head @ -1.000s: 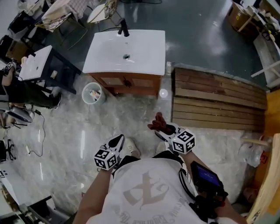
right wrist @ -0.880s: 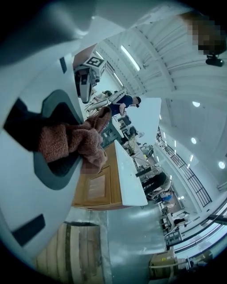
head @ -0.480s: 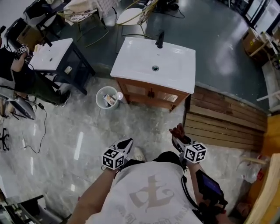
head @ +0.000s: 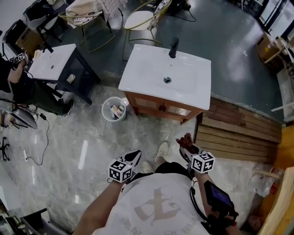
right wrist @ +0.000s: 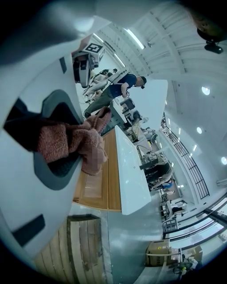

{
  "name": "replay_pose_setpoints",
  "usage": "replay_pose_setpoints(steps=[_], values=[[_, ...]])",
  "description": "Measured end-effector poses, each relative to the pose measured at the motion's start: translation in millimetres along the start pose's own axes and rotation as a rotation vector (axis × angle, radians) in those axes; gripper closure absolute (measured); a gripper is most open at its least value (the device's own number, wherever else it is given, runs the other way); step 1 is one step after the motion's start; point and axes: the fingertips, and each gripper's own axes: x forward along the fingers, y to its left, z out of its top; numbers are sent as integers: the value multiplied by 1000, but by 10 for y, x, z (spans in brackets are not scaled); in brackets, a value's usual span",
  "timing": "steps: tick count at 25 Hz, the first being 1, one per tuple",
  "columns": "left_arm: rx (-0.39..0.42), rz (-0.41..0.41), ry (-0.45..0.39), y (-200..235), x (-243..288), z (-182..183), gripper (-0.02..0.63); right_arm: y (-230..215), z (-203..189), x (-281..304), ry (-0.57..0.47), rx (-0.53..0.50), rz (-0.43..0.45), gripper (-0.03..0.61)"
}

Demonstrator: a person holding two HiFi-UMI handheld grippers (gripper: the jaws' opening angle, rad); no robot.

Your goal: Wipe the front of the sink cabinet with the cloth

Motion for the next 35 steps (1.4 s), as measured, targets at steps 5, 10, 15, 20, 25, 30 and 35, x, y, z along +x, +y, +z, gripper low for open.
replay_pose_setpoints(steps=[5,10,15,20,25,30,35], values=[[16,2,27,148,292,275,606,-261,219,326,-11,68,37,428],[61,11,65,284,611,606,606,-552,297,514,15,85,48,428],[65,17,94,323,843,807,606,-959,292,631,33,108,22,428],[73,15,163,416,953,800,606,-1237,217,746,44,154,-51,428],[91,-54,215,362,1248,849,606,-1507,219,893,30,195,-130,428],[142,-160,280,345,1501,873,606,-1653,252,1102,8,224,-202,428],[175,-226,342,335,1561,795,606,-1886,239,1212,5,242,-277,428]])
